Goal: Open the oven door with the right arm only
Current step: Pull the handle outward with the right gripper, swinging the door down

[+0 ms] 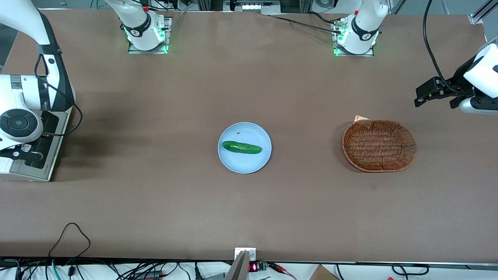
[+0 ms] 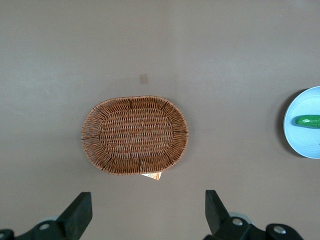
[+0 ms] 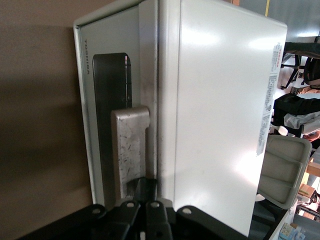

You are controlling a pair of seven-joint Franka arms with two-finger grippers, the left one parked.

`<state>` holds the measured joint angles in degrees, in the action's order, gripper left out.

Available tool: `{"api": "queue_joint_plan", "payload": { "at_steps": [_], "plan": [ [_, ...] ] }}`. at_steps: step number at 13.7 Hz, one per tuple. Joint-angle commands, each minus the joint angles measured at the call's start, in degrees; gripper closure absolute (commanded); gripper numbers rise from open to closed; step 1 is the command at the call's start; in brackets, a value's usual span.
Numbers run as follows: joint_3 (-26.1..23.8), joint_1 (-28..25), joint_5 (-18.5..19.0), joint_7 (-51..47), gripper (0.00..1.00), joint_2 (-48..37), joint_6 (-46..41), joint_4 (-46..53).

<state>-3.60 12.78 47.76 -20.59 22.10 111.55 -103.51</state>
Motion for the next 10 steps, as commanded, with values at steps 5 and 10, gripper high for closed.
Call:
{"api": "queue_joint_plan", "payload": {
  "at_steps": [5, 10],
  "plan": [
    [-0.7, 0.5, 0.3, -4.5, 1.0, 0.4, 2.5, -1.7],
    [-1.0, 0.4, 0.1, -5.9, 1.0, 0.5, 3.9, -2.4]
  ]
}}
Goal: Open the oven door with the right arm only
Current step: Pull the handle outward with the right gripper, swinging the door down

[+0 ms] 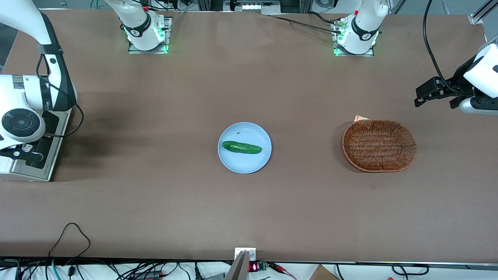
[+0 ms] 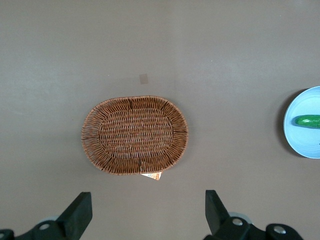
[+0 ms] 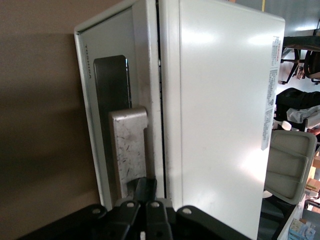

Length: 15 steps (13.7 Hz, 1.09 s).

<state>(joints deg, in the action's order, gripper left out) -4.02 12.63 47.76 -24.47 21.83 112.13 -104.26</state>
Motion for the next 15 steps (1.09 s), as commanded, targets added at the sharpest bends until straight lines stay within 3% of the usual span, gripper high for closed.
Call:
{"api": "queue_joint_plan", "payload": {
  "at_steps": [1, 15],
  "plan": [
    [-0.6, 0.6, -0.2, -2.0, 1.0, 0.8, 3.4, -1.7],
    [-0.7, 0.3, -5.7, -1.5, 1.0, 1.3, 6.8, -2.9]
  ]
}}
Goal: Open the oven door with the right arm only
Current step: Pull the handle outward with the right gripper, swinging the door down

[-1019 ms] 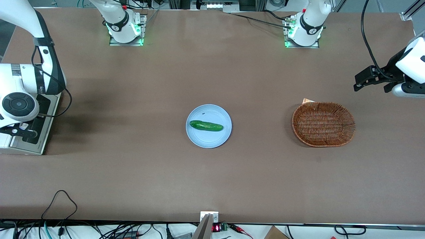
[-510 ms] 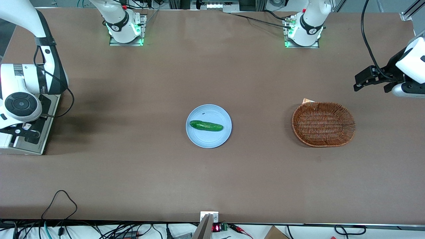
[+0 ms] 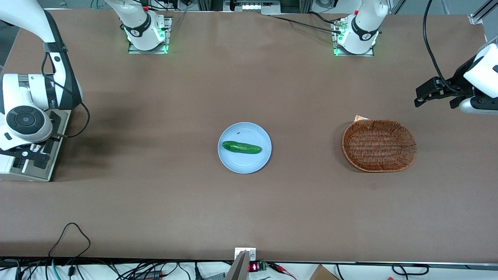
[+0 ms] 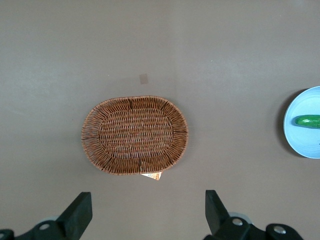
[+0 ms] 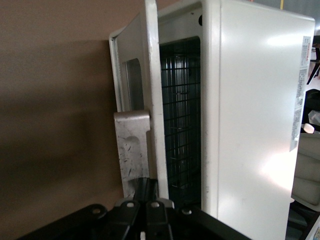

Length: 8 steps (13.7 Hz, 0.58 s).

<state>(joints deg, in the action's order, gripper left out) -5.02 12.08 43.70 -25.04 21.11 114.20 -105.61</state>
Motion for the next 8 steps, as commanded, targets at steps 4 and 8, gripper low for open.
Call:
{"api": "queue_joint_plan", "payload": {
  "at_steps": [4, 8],
  "plan": [
    [0.3, 0.8, -2.2, -0.8, 1.0, 2.1, 5.4, -1.7],
    [-0.5, 0.8, -4.8, -0.4, 1.0, 2.1, 5.8, -2.1]
  ]
}}
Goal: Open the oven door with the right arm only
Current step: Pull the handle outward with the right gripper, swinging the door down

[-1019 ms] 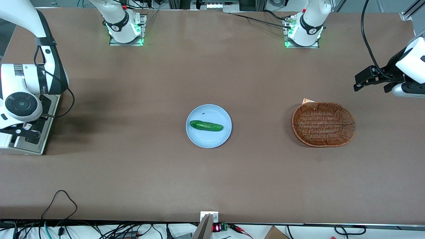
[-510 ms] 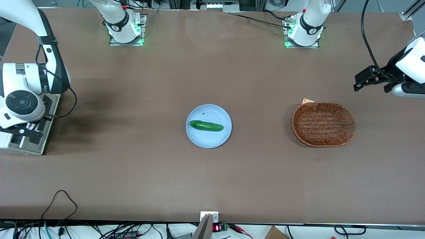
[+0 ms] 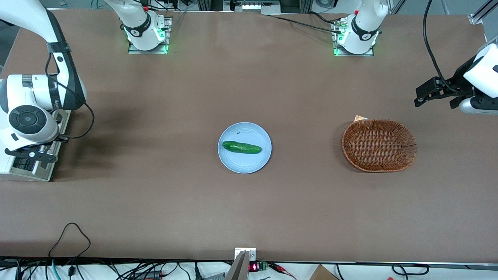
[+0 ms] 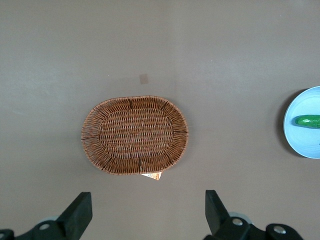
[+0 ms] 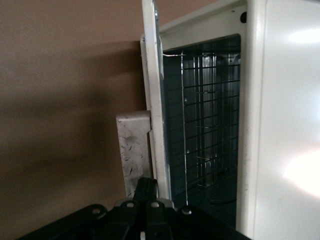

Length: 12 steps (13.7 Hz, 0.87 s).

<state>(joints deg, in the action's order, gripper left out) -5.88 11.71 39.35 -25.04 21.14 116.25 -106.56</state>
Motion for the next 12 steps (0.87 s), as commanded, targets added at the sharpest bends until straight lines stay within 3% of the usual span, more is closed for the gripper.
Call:
{"api": "queue_joint_plan", "payload": {
  "at_steps": [1, 12],
  "plan": [
    [0.3, 1.2, -0.5, -0.5, 1.0, 2.1, 3.8, -1.3],
    [-0.4, 1.2, -3.9, -0.5, 1.0, 3.3, 5.4, -1.4]
  ]
}}
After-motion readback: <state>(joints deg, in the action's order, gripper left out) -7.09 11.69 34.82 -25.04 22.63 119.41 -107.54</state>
